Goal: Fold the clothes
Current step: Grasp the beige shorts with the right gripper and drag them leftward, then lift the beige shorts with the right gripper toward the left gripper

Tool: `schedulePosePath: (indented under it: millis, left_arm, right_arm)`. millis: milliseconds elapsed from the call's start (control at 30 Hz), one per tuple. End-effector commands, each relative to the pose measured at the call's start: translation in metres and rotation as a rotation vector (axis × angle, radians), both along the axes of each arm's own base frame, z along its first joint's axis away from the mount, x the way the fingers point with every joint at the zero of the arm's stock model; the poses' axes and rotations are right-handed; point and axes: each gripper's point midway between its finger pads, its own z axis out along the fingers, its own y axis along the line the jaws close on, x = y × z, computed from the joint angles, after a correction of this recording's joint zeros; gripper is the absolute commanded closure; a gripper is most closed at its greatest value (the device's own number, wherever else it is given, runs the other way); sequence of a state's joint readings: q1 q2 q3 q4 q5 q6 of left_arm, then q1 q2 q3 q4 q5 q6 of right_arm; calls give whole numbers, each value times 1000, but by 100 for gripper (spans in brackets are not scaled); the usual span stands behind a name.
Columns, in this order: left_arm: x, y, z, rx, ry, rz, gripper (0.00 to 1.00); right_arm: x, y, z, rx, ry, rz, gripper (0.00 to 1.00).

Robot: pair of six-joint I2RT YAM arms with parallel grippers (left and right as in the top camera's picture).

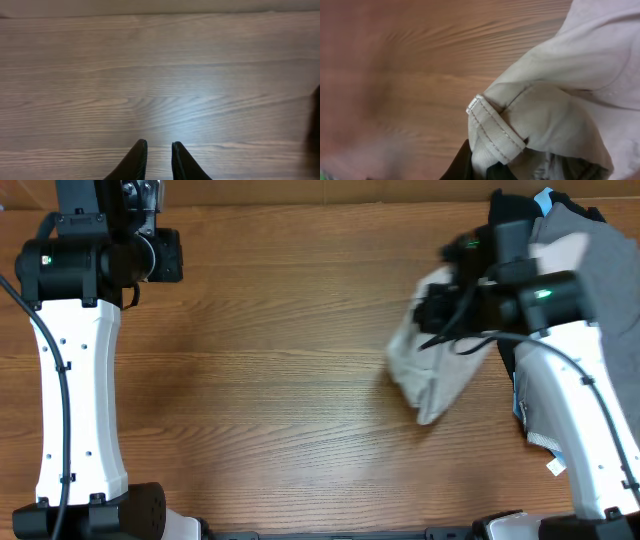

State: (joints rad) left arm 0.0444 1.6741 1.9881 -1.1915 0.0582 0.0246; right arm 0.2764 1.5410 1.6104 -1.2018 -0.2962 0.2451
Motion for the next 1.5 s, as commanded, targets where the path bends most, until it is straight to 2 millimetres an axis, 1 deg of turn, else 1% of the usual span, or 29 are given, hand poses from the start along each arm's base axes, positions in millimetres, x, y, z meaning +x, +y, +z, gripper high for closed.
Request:
schedulePosePath:
  millis: [0,33,100,167,200,233,267,300,333,367,400,433,500,533,567,633,700,767,867,1000,1100,1167,1267,1300,1467]
  left_arm:
    - [0,26,13,38,-31,114,78]
    - [-1,31,13,32,-32,133,76]
    - [-2,41,13,30,-31,160,75]
    - [-3,51,12,31,-29,184,74]
    - [-4,54,12,30,-28,191,73]
    - [-5,56,12,30,-25,197,70]
    - [-5,57,11,31,-23,198,67]
    - [-5,57,11,30,-22,198,62]
    - [-6,56,11,30,-20,197,59]
    - [-6,56,11,28,-18,195,56]
    - [-6,54,10,23,-17,189,52]
    - [-6,52,10,13,-15,181,48]
    - [-6,46,9,-13,-13,159,42]
    - [-6,43,9,-27,-11,147,40]
    - [-6,38,8,-46,-7,131,39]
    - [-8,28,5,-78,8,99,37]
    - [-9,21,0,-94,31,78,35]
    - [-11,17,-5,-95,53,70,35]
    - [-10,11,-16,-97,83,57,34]
    - [-9,4,-34,-99,130,42,34]
    - [-5,0,-49,-101,172,32,34]
    - [-2,-2,-56,-102,193,29,34]
    - [-1,-5,-66,-103,226,22,37]
    - [0,-7,-69,-103,233,19,37]
    - [3,-15,-79,-101,260,0,37]
  right_arm:
    - [-9,45,4,-14,-31,66,96]
    - [-12,63,-1,-20,-31,104,96]
    - [-18,89,-10,-19,-27,170,95]
    - [-25,113,-20,-21,-19,226,92]
    - [-27,122,-25,-22,-15,248,89]
    - [-30,132,-30,-24,-12,272,80]
    - [-33,142,-35,-26,-9,295,62]
    - [-36,150,-39,-25,-5,314,48]
    - [-38,153,-41,-26,-3,324,35]
    - [-39,155,-41,-25,-6,328,27]
    - [-38,155,-41,-21,-2,311,21]
    - [-34,152,-37,-14,-3,282,18]
    - [-26,140,-29,-4,-5,231,16]
    - [-22,131,-25,-1,2,199,16]
    - [-18,119,-22,-2,14,160,16]
    - [-13,86,-21,-17,64,68,16]
    - [-12,52,-28,-45,139,-13,15]
    - [-17,27,-40,-72,224,-69,15]
    - [-34,9,-64,-97,340,-104,15]
    - [-57,2,-104,-119,466,-137,15]
    - [-78,10,-137,-73,568,-153,15]
    - [-88,13,-154,-46,619,-189,15]
    - [-98,16,-176,-7,676,-252,14]
    - [-100,18,-180,9,687,-265,14]
    - [-106,39,-201,111,705,-285,14]
